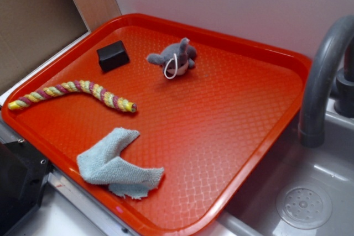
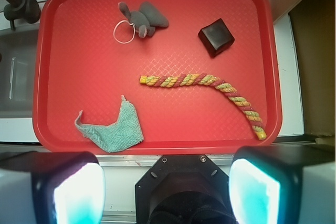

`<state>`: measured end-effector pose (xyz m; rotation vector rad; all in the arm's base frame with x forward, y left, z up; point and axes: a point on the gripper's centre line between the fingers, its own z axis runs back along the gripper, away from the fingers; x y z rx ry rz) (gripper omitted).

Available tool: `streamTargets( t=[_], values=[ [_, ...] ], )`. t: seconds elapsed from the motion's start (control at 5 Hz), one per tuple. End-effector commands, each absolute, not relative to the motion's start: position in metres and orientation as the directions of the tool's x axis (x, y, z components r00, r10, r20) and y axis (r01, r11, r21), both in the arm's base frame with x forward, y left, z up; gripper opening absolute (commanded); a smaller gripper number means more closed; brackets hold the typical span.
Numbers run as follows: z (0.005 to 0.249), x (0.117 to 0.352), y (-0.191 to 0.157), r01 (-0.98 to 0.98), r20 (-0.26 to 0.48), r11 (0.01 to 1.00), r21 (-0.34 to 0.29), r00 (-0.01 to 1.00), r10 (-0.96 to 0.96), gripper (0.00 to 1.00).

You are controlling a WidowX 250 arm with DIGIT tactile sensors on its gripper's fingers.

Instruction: Grab the multicolored rope.

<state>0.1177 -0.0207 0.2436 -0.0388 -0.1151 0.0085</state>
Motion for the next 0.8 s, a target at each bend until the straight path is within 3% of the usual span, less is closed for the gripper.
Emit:
streamTargets(
  t=[0.0,0.2,0.4,0.6],
  values=[
    [0.244,0.118,-0.021,-0.006,0.115,0.999,-0.039,0.993,0.011,1.00],
    [0.217,0.156,-0.017,0.238,0.275,0.971,0.019,0.933,-0.234,1.00],
    [0.194,0.192,-0.001,0.475,0.386,0.880,-0.026,0.817,-0.429,1.00],
    [0.168,0.215,0.009,0.678,0.400,0.735,0.002,0.673,-0.622,1.00]
  ],
)
